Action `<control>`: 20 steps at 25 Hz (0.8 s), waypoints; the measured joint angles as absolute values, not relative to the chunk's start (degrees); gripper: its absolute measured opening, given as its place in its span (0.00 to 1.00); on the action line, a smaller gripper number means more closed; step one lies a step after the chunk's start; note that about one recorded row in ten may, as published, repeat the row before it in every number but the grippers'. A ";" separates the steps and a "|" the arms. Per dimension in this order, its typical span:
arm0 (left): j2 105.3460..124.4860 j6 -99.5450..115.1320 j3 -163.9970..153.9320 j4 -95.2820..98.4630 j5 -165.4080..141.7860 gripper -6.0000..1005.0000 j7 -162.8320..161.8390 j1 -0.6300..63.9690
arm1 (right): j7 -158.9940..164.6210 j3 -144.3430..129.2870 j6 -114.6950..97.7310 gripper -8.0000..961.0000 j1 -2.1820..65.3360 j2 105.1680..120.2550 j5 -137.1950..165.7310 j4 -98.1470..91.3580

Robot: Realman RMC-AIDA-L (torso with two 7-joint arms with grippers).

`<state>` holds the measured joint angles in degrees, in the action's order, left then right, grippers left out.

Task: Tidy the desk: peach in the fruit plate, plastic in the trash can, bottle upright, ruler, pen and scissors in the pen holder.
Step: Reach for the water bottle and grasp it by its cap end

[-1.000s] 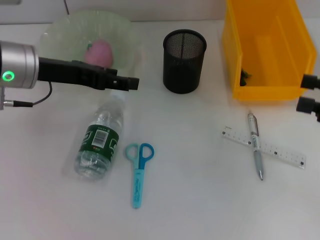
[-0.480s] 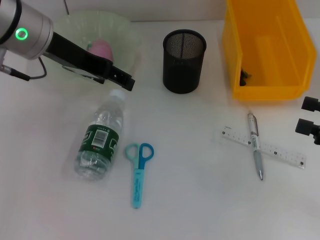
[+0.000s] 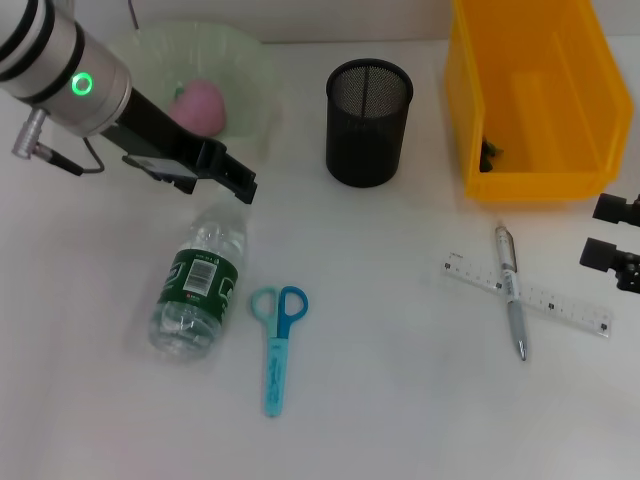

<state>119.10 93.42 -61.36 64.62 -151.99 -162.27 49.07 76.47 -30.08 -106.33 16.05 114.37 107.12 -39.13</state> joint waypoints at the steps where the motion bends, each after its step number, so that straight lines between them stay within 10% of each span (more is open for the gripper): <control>1: 119.10 93.42 -61.36 64.62 -151.99 0.82 -162.27 49.07 | 76.22 -30.06 -106.29 0.77 15.99 114.54 107.12 -39.07; 20: 119.15 79.04 -68.49 57.55 -151.85 0.81 -164.75 46.82 | 75.08 -29.93 -106.42 0.77 16.22 114.74 106.86 -37.09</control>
<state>119.15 79.04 -68.49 57.55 -151.85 -164.75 46.82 75.08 -29.93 -106.42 16.22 114.74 106.86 -37.09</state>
